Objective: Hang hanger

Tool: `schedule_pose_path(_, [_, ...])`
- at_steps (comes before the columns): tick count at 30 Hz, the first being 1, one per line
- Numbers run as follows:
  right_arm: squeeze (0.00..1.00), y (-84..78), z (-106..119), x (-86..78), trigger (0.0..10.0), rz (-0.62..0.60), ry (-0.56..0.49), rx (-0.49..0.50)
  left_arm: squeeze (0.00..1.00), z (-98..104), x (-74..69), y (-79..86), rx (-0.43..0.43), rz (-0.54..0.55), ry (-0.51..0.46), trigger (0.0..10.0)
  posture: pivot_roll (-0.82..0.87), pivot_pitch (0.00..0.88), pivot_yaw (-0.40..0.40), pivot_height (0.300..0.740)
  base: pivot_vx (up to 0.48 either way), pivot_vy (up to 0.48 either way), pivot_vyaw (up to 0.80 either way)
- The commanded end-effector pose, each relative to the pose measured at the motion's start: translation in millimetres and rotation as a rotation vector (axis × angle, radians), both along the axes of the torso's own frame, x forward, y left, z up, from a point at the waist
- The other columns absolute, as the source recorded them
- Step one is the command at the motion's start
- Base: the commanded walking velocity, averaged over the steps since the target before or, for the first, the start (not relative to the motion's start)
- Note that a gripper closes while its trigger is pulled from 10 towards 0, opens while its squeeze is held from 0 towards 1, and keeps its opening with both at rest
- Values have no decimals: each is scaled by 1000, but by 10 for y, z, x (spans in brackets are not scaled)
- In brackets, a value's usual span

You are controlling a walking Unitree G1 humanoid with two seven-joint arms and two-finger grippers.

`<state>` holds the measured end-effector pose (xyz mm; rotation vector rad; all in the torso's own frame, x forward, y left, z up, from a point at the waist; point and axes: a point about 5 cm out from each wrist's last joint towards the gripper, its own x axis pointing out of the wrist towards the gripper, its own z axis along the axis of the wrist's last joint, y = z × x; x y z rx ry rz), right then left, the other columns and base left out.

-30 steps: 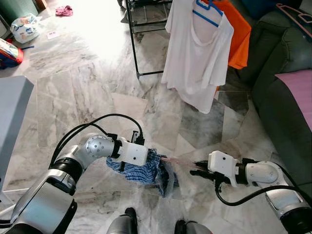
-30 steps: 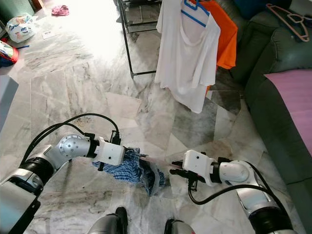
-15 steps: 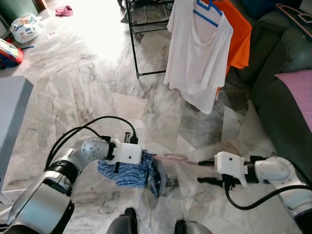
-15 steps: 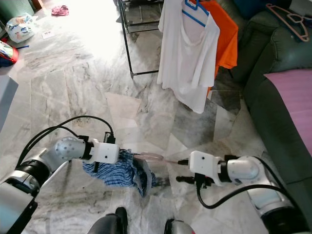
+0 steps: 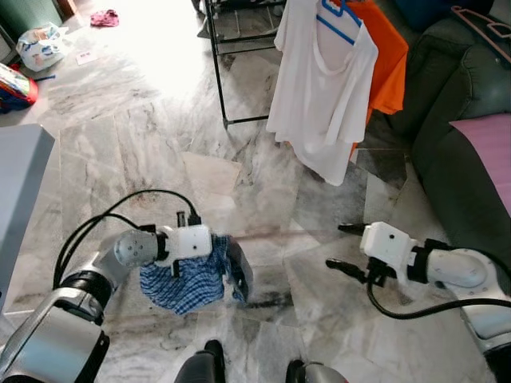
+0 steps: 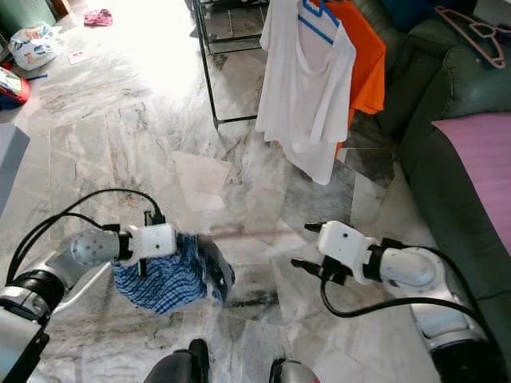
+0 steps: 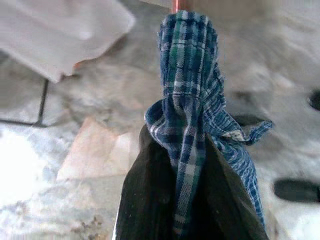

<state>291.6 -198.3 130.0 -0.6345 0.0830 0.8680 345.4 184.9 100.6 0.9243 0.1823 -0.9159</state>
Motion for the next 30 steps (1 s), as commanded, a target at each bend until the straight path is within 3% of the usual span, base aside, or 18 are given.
schedule_pose_path(1, [1000,16,-38,-21,10000,-60,-12,73,0,128,71,64,-106,87,-43,0,20,237,49,740,0,0,0])
schedule_pose_path(7, [1000,87,-178,-30,10000,-153,-13,166,0,233,110,18,-243,118,-83,0,26,234,48,740,0,0,0])
schedule_pose_path(11, [1000,98,-230,41,10000,-283,-26,267,0,271,119,-15,-334,127,-74,0,28,235,47,740,0,0,0])
schedule_pose_path(22, [1000,-8,-271,301,10000,-591,2,474,0,672,156,-285,-450,-89,-116,0,38,239,37,740,0,0,0])
schedule_pose_path(27, [1000,14,-297,337,10000,-616,36,522,0,796,137,-403,-489,-151,-154,0,43,242,36,740,0,0,0])
schedule_pose_path(30, [1000,181,-350,357,10000,-578,85,540,0,948,105,-562,-554,-211,-194,0,53,246,34,740,0,0,0])
